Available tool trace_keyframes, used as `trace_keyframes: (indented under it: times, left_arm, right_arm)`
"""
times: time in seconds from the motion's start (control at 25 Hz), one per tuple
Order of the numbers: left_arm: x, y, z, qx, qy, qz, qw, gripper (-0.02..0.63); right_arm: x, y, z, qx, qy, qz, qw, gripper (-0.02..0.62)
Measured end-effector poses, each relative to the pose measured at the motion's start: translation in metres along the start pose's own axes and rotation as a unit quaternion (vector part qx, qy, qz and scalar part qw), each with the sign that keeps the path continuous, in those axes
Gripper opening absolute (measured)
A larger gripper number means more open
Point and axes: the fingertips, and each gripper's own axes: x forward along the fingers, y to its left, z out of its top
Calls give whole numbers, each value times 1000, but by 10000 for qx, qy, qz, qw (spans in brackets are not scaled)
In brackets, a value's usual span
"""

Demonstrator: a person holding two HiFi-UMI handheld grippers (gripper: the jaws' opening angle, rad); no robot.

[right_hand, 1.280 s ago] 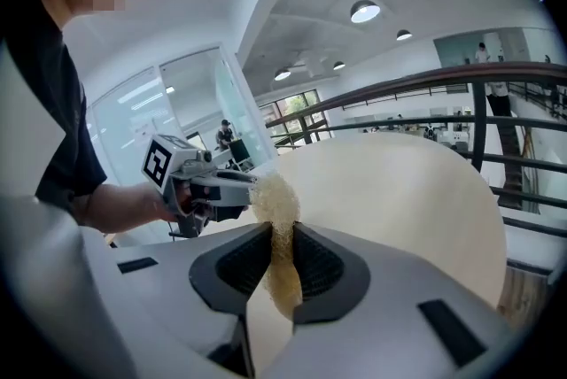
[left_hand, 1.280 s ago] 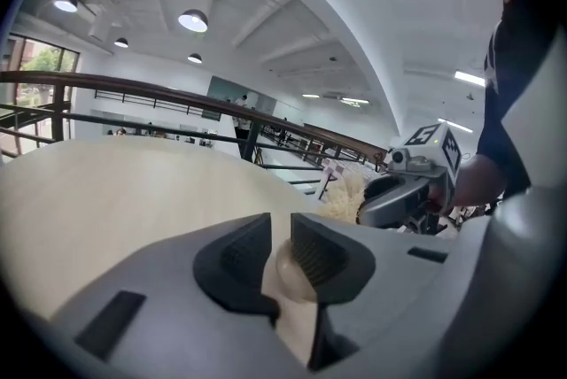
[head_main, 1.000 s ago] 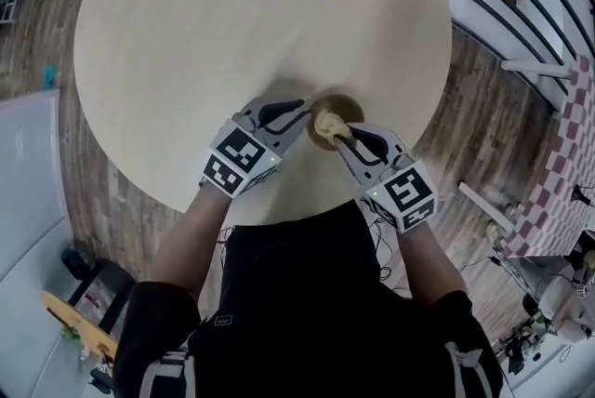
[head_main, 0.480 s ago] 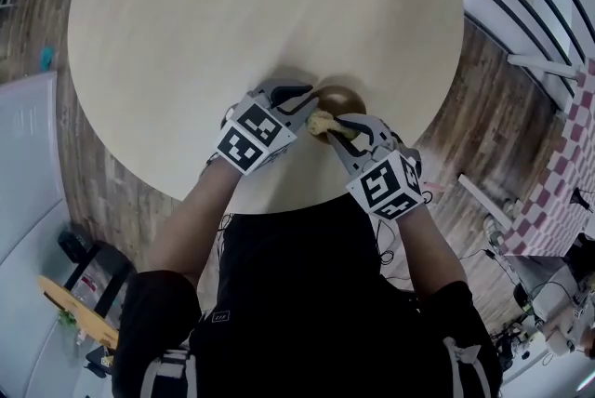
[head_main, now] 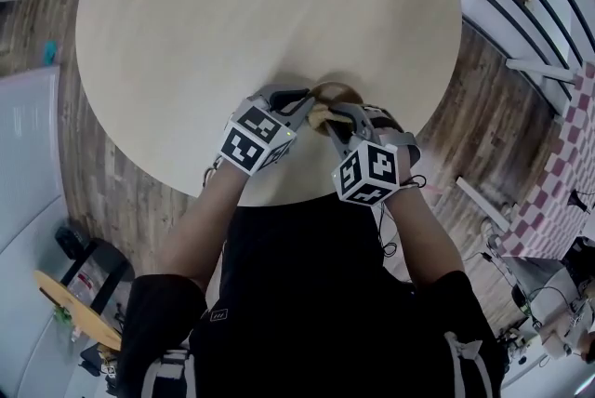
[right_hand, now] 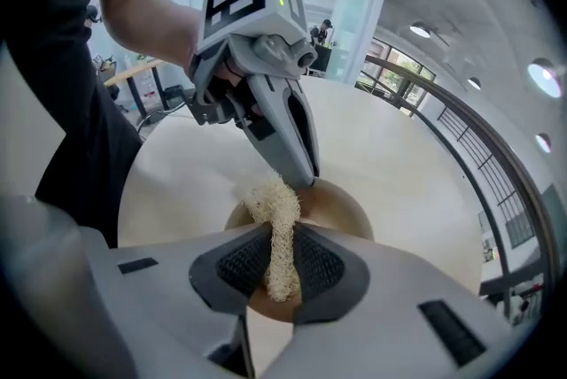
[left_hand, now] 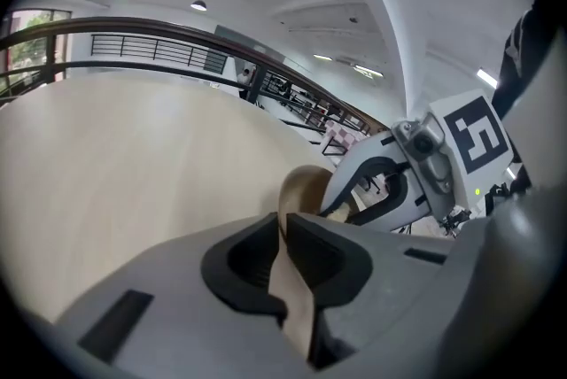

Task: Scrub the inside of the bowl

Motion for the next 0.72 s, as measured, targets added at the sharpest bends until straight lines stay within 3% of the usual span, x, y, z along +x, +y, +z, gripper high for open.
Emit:
trace_keyframes:
  times: [0.24,0.44,0.52,0.72]
  left_arm:
    - [-10,-7,-12,-461,-177,135,9987,34]
    - [-16,3,-24,-1380,-455,246,9891,34]
    - [-15,4,-28,-1556,-453,367,9861,34]
    - [-19,3,-32,-1971,-580,690,9762,32]
  right_arm:
    - [9,-4,-2,205,159,-102,9996,77]
    - [1,-20,9,541,162,-542,9969,77]
    - [-11,-23,14,653,26,-607,9960,77]
    - [-36,-15,27,217,-90,-390,9990,77]
